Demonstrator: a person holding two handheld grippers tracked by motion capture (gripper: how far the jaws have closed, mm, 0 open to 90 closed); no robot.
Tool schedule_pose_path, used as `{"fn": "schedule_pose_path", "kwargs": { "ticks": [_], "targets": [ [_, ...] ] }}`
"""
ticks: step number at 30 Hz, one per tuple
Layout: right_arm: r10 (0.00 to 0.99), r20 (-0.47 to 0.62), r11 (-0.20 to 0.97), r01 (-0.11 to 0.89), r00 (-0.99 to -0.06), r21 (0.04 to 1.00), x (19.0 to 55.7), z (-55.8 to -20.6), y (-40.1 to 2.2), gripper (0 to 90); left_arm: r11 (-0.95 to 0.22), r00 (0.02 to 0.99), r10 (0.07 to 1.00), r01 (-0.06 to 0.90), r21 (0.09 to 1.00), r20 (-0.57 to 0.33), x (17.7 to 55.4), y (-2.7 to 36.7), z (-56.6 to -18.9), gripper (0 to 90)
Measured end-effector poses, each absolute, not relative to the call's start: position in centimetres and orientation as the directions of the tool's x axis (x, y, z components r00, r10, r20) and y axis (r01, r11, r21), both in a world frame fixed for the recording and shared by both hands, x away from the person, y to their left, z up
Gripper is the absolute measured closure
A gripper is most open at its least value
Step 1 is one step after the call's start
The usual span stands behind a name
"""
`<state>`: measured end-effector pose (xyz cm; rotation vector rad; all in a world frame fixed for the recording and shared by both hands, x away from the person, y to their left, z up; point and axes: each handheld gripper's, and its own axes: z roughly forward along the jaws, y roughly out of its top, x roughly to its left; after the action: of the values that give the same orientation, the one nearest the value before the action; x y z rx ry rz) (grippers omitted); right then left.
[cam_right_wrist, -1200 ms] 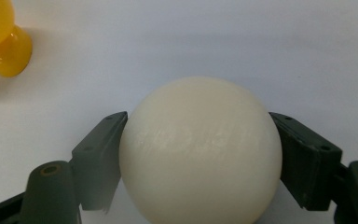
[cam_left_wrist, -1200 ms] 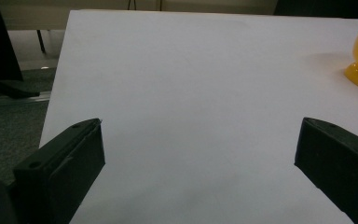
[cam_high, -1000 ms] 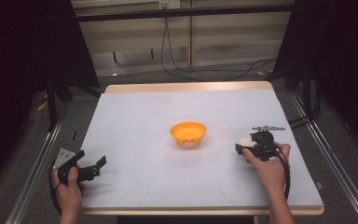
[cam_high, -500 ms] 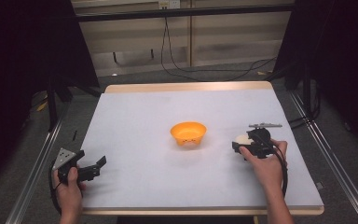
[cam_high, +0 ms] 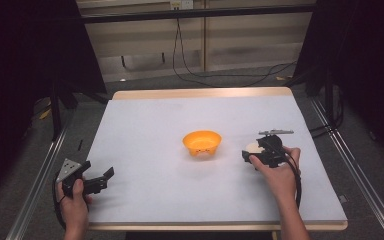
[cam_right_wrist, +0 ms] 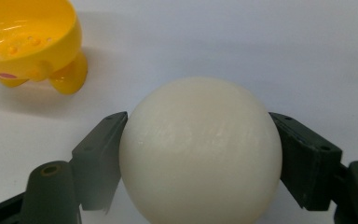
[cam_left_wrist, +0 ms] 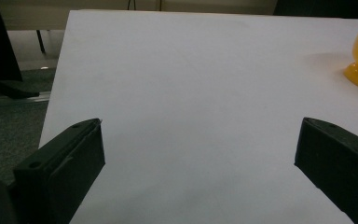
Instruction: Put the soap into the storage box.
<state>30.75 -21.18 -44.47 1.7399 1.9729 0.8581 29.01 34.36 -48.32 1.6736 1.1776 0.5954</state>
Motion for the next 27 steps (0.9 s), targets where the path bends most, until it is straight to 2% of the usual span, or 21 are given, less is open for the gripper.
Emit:
{"fn": "schedule_pose_path", "kwargs": {
  "ticks": [27],
  "targets": [
    [0.969, 0.109, 0.098, 0.747, -0.222, 0.657, 32.1, -43.5, -17.9, 23.8, -0.068, 0.417, 0.900, 0.423, 0.903, -0.127, 29.0, 34.4, -48.3, 1.3]
  ]
}}
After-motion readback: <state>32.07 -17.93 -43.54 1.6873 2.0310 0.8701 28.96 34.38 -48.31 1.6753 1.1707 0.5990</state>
